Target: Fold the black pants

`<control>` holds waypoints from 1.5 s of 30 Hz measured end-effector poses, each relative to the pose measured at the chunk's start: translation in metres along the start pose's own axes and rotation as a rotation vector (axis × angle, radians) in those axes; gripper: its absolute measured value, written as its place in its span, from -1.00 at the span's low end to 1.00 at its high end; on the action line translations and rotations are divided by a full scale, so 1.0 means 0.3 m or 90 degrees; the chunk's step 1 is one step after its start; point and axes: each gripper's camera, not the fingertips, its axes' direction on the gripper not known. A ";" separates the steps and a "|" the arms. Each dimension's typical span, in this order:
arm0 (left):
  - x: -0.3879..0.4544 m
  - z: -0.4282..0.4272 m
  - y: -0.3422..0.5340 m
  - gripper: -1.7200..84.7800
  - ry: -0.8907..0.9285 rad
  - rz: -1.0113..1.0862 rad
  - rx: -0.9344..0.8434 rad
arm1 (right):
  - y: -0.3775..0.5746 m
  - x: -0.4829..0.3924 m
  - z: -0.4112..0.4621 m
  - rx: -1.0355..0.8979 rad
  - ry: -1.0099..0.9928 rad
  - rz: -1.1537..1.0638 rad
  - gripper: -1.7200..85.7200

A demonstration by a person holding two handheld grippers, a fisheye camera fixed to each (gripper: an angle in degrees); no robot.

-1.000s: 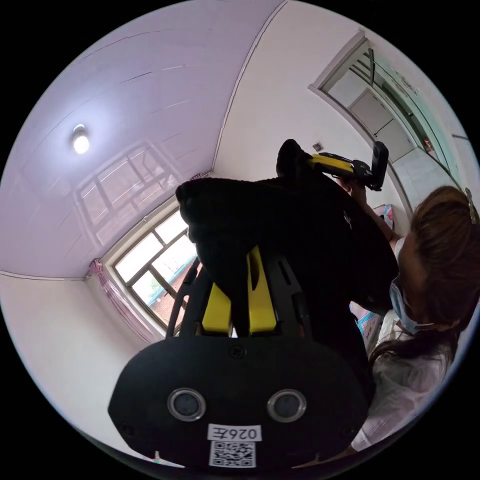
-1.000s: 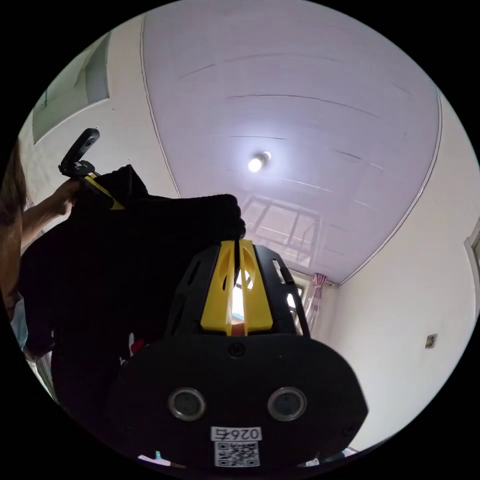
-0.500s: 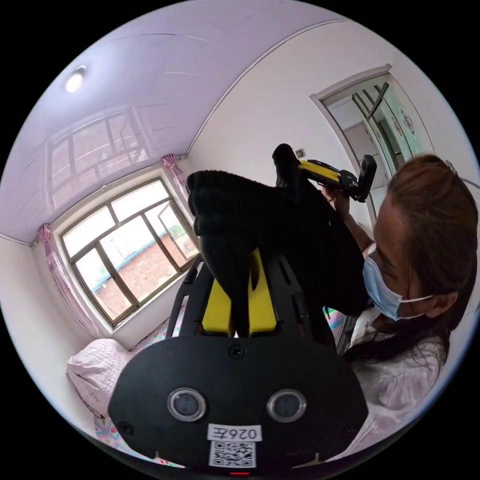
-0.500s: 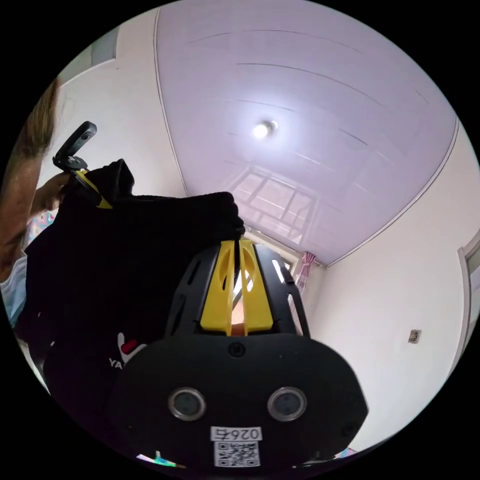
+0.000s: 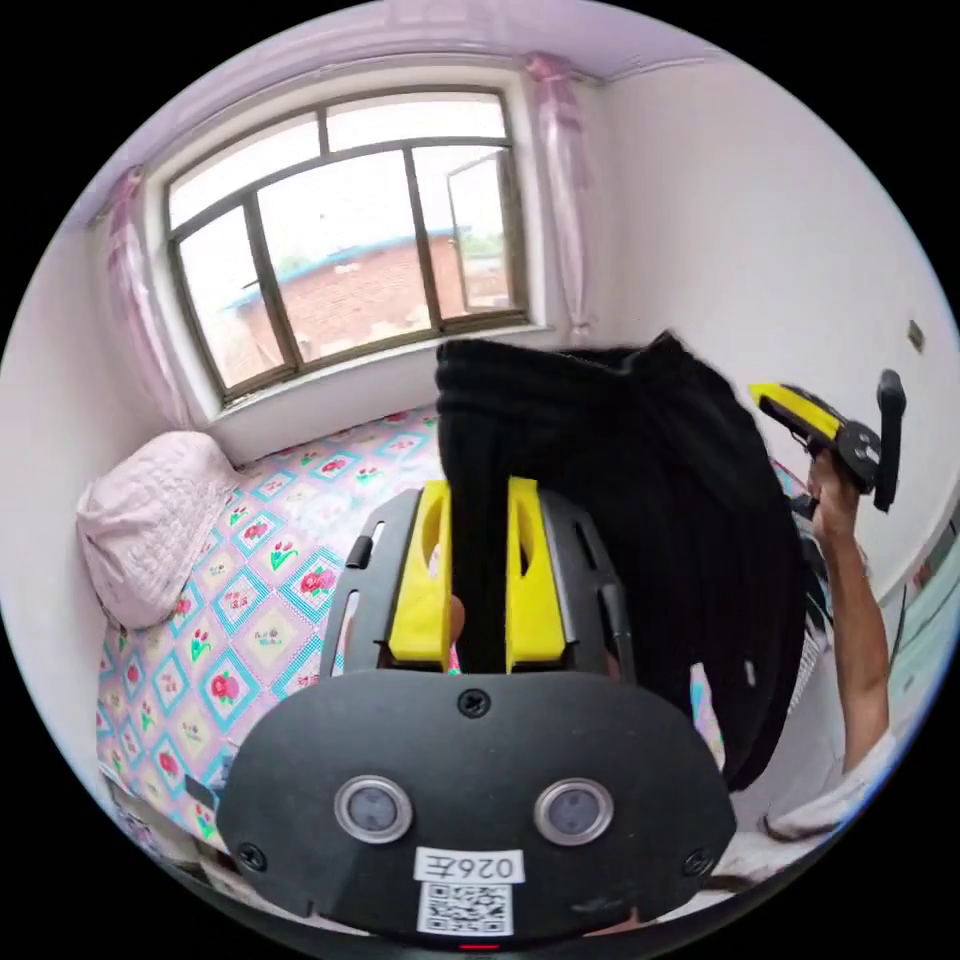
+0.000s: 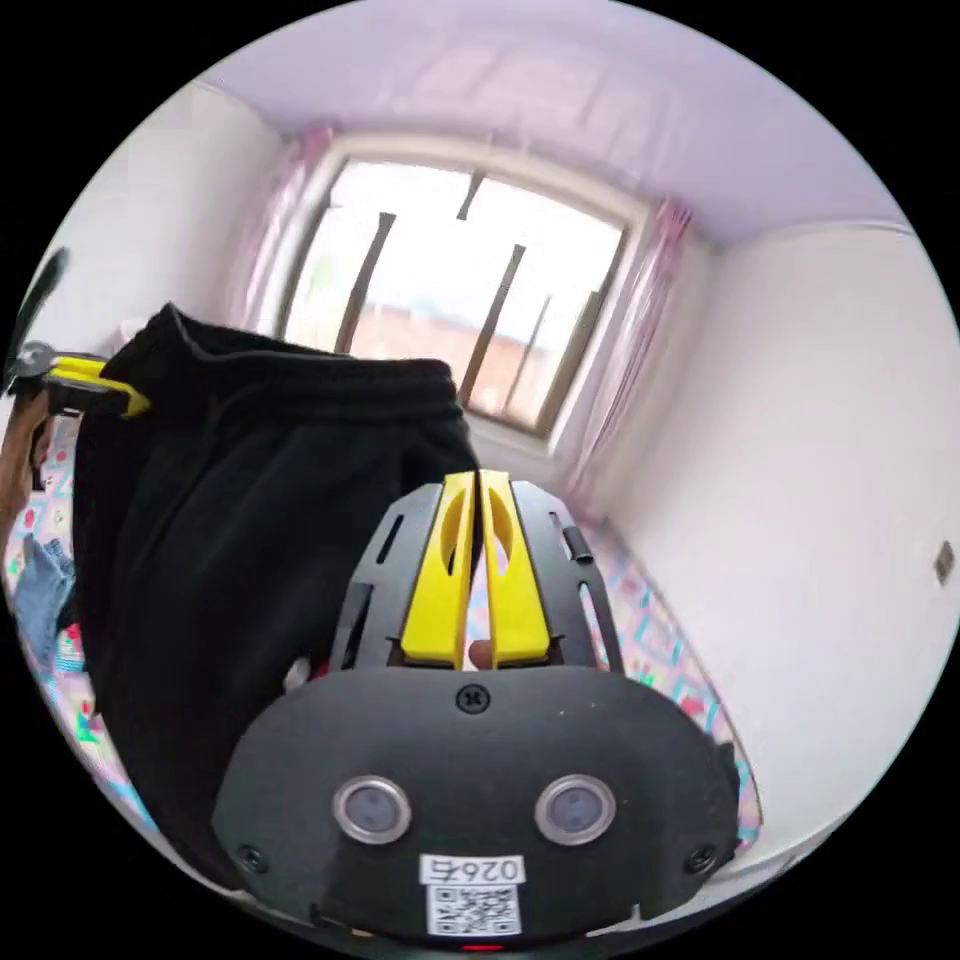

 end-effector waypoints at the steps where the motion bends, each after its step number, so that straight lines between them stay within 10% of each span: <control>1: -0.045 0.076 -0.005 -0.94 -0.017 -0.034 0.024 | -0.010 0.001 0.105 -0.044 -0.014 0.006 -0.98; 9: -0.290 0.579 0.436 -0.97 -0.067 0.055 -0.223 | 0.711 -0.110 0.595 -0.080 -0.173 0.023 -0.98; 18: -0.613 0.569 1.181 -0.74 0.445 -0.369 -0.261 | 1.512 -0.316 0.534 -0.323 -0.498 0.252 -0.97; 30: -0.607 0.249 1.119 -0.56 0.507 -0.288 -0.263 | 1.522 -0.670 0.496 -0.371 -0.214 0.050 -0.78; 35: -0.680 0.309 0.957 -0.92 0.484 -0.249 -0.362 | 1.533 -0.703 0.685 -0.443 -0.196 0.039 -0.89; 45: -1.124 0.169 0.934 -0.97 0.653 -0.402 -0.344 | 1.453 -0.604 0.525 -0.471 -0.352 0.086 -0.98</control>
